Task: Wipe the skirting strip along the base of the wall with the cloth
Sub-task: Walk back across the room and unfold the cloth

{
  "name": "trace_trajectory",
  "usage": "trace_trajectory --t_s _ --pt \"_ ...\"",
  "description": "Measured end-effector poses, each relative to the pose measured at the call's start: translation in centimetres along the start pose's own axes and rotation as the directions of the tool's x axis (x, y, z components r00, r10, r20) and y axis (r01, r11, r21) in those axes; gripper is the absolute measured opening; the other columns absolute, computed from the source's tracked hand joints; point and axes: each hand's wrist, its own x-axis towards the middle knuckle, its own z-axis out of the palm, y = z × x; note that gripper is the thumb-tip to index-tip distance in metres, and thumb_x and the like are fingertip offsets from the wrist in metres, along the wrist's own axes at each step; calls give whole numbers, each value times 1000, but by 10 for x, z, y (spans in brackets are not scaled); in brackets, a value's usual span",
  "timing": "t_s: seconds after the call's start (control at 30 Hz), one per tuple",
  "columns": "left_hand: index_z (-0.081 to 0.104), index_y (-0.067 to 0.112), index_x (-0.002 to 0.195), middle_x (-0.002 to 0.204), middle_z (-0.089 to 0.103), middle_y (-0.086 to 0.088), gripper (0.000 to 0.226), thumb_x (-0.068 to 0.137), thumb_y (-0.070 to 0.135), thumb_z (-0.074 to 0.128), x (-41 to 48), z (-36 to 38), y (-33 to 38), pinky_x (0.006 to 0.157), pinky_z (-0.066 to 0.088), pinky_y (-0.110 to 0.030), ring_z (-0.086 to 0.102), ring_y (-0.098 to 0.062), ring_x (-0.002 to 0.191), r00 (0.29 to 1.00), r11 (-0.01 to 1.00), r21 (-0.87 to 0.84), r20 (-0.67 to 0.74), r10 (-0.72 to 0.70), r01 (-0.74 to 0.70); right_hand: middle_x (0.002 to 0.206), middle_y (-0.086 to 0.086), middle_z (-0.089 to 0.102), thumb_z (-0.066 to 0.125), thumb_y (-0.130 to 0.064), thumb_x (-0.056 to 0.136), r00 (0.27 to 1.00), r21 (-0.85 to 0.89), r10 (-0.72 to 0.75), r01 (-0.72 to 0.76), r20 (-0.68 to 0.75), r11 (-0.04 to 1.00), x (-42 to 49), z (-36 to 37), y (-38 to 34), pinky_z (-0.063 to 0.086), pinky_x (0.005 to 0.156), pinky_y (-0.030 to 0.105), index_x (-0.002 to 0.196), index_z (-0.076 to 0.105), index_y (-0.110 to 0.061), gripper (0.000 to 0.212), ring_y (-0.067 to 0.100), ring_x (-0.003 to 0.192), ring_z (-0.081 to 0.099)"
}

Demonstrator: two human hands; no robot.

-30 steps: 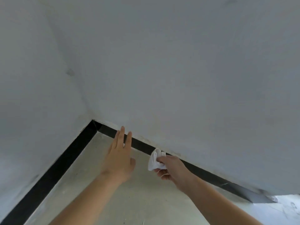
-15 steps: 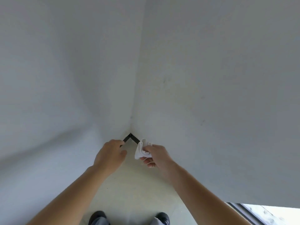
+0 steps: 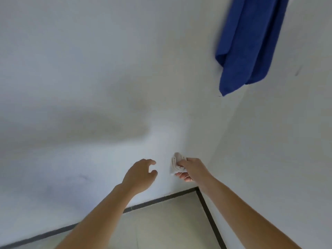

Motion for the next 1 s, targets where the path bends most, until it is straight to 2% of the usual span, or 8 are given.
trace_trajectory --t_s 0.13,0.23,0.37,0.5,0.73,0.83,0.9,1.0 --pt "47 27 138 143 44 9 44 94 26 44 -60 -53 -45 104 39 -28 48 -12 123 973 983 -93 -156 -170 157 70 4 66 49 -18 88 961 -193 -149 196 231 961 -15 62 -52 40 51 18 85 64 -8 19 11 55 54" --pt "47 27 138 145 43 9 43 95 26 45 -110 -91 -90 109 34 -27 43 -11 129 918 956 -151 -275 -286 252 69 3 66 50 -18 88 901 -260 -226 334 369 906 -33 122 -87 41 53 19 80 63 -10 17 12 56 54" --pt "48 26 138 147 42 9 42 96 27 45 -184 -136 -157 114 27 -27 37 -9 135 801 901 -243 -415 -432 360 70 3 67 51 -21 88 788 -260 -271 471 552 843 -62 219 -120 41 56 20 81 63 -11 17 12 58 55" --pt "49 26 137 145 44 8 41 96 27 47 -268 -172 -224 110 34 -28 47 -13 125 661 822 -343 -489 -569 453 70 2 67 51 -21 88 653 -234 -275 581 706 779 -107 333 -145 42 57 20 78 62 -11 17 11 58 55" --pt "53 26 134 140 48 8 38 96 25 47 -426 -226 -354 95 35 -19 50 -9 116 388 695 -513 -584 -713 504 70 4 66 50 -18 87 471 -130 -290 676 833 725 -217 552 -163 42 56 21 80 62 -9 16 15 58 55" --pt "56 24 130 135 52 4 36 95 23 48 -488 -245 -405 99 40 -23 52 -9 112 274 644 -616 -591 -759 454 72 4 66 48 -18 89 417 -84 -292 682 861 726 -262 637 -162 42 55 21 84 63 -9 18 15 58 55" --pt "58 22 129 136 53 4 35 95 22 49 -522 -258 -438 98 39 -21 53 -8 109 233 630 -645 -595 -769 434 73 5 67 46 -19 90 390 -70 -282 683 877 728 -288 686 -162 43 57 22 90 64 -8 21 16 59 56" --pt "59 21 128 134 55 5 36 94 21 49 -561 -277 -488 87 34 -15 49 -1 97 199 616 -657 -597 -777 433 74 4 68 45 -20 90 336 -57 -273 716 901 696 -316 754 -165 43 59 24 91 64 -7 23 16 61 56"
